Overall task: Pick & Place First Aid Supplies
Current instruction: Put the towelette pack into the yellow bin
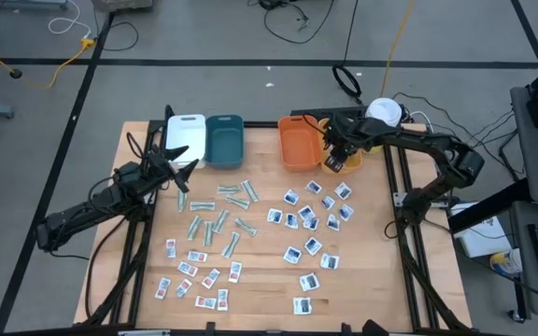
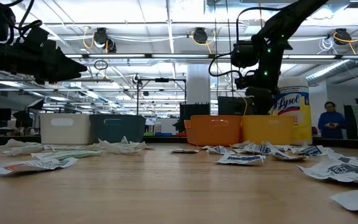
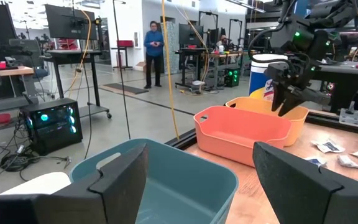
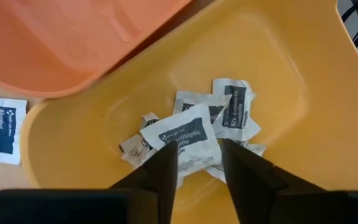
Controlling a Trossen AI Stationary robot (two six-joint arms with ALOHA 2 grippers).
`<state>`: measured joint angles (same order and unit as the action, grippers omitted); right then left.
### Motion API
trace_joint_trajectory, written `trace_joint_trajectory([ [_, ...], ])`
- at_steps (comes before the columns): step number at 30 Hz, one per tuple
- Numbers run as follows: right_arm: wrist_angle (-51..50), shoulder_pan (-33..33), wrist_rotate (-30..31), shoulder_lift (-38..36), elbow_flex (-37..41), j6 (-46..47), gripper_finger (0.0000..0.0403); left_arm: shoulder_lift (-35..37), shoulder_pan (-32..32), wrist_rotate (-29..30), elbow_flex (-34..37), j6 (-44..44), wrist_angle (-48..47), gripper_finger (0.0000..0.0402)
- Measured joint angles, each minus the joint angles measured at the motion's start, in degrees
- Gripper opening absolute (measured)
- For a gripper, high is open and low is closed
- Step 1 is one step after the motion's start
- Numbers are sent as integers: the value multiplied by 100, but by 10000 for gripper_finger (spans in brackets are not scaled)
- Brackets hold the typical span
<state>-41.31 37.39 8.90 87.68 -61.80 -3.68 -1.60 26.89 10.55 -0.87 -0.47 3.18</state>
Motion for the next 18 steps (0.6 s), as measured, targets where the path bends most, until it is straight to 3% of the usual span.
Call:
trace_joint_trajectory([
  [5, -530, -90, -3, 0, -400, 120, 140, 0, 1, 0, 0, 0, 1, 296],
  [18, -1860, -997, -17, 0, -1511, 609, 123, -1, 0, 0, -1, 2, 1, 296],
])
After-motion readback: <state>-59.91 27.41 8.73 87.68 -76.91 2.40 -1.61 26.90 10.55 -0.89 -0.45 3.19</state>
